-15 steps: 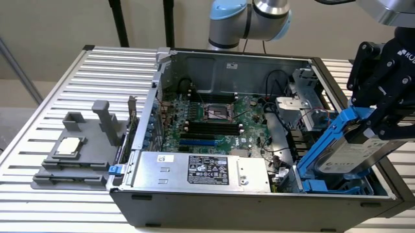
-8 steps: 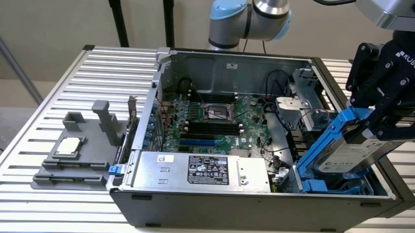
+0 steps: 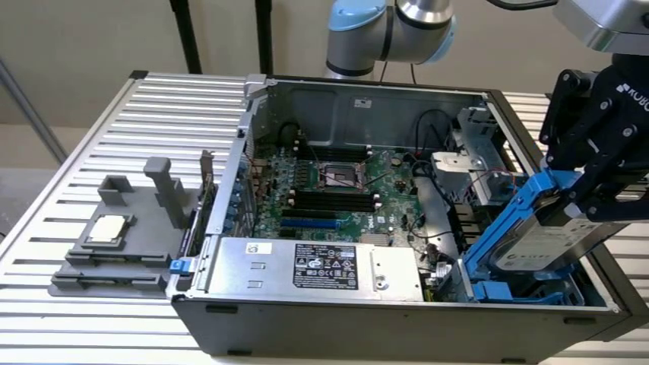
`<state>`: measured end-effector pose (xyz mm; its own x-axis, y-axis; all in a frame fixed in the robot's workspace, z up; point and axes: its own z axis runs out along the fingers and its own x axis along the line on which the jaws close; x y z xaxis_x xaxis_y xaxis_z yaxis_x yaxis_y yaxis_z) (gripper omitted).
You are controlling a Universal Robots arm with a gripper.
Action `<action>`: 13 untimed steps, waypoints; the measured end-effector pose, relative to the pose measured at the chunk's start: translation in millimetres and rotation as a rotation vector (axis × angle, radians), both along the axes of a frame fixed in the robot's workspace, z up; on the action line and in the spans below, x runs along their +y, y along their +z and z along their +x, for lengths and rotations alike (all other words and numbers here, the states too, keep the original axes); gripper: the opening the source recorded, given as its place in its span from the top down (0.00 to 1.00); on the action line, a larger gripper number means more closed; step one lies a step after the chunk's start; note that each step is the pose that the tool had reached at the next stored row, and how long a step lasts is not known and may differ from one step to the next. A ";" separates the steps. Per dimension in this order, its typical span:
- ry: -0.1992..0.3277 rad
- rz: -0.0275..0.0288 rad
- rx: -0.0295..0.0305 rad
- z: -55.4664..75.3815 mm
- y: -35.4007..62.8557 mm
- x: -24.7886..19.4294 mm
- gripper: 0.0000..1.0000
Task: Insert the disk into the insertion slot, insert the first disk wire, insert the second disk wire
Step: 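Insert the disk into the insertion slot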
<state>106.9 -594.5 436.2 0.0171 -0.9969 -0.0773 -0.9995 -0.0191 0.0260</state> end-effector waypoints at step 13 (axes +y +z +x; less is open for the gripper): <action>0.017 0.0039 0.0000 0.9 -2.2 -0.2 0.68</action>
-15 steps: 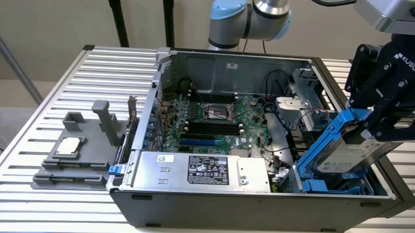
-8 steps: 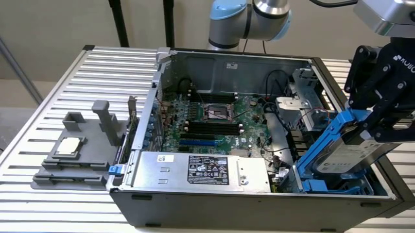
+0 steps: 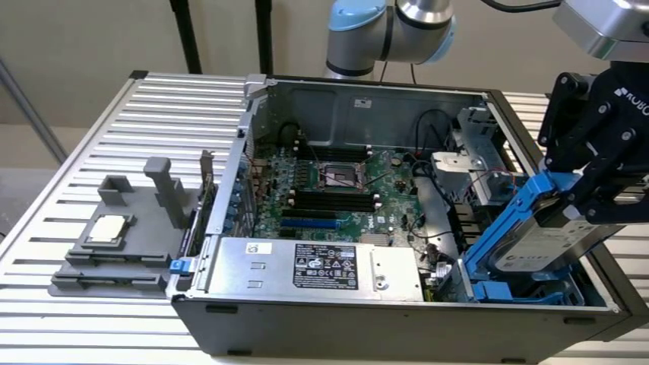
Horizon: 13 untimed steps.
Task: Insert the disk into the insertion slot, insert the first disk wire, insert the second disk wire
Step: 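Insert the disk into the insertion slot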
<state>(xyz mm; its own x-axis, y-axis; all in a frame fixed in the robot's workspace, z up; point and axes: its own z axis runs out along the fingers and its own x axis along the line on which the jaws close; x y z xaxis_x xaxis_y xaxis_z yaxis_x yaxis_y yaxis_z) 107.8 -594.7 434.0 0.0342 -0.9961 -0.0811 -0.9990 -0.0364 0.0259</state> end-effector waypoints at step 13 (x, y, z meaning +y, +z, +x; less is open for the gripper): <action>0.000 -0.0068 0.0000 0.0 3.3 -2.4 0.68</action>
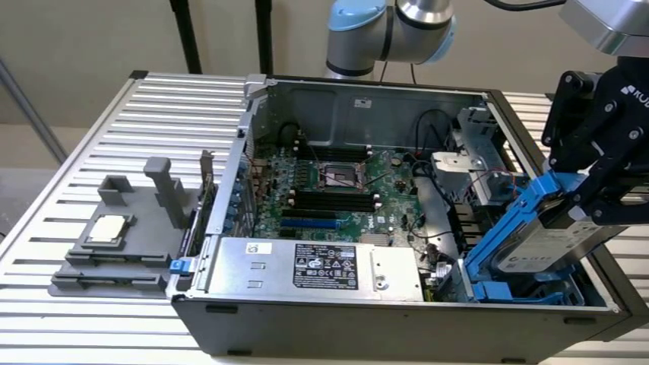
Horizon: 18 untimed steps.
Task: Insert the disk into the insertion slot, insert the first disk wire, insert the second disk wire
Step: 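Insert the disk into the insertion slot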
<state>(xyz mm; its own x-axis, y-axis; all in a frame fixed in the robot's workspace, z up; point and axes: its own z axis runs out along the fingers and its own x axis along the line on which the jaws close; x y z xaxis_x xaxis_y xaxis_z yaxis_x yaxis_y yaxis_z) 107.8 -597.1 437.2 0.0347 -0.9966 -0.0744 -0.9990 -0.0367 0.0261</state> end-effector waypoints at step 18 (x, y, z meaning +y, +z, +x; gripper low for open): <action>0.001 0.0132 0.0000 0.1 -11.2 -0.1 0.68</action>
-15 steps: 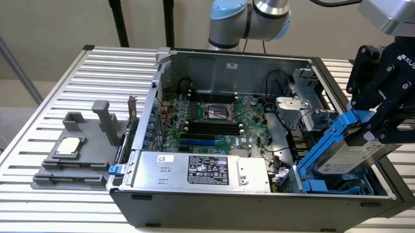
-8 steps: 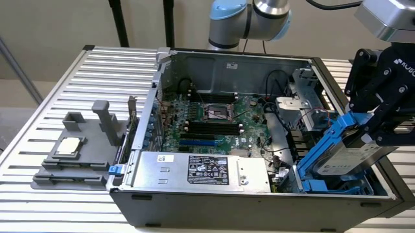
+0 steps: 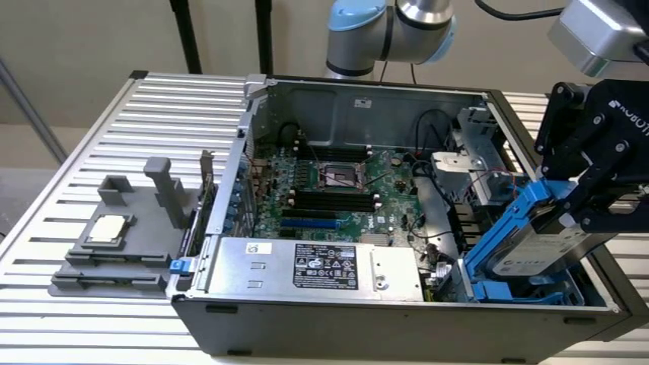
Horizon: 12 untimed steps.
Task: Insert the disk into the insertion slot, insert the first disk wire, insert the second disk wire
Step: 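Insert the disk into the insertion slot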
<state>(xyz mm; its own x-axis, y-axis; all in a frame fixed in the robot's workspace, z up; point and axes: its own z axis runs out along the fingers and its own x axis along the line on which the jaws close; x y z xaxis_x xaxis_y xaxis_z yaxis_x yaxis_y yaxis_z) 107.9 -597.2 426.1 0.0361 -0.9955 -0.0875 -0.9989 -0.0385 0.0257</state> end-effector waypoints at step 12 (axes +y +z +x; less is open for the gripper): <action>0.013 0.0130 0.0000 0.7 -8.1 0.0 0.68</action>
<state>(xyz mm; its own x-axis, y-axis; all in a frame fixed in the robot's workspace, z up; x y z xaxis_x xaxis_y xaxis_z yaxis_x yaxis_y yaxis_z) 108.7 -597.2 418.0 0.0489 -0.9937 -0.1004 -0.9983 -0.0517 0.0251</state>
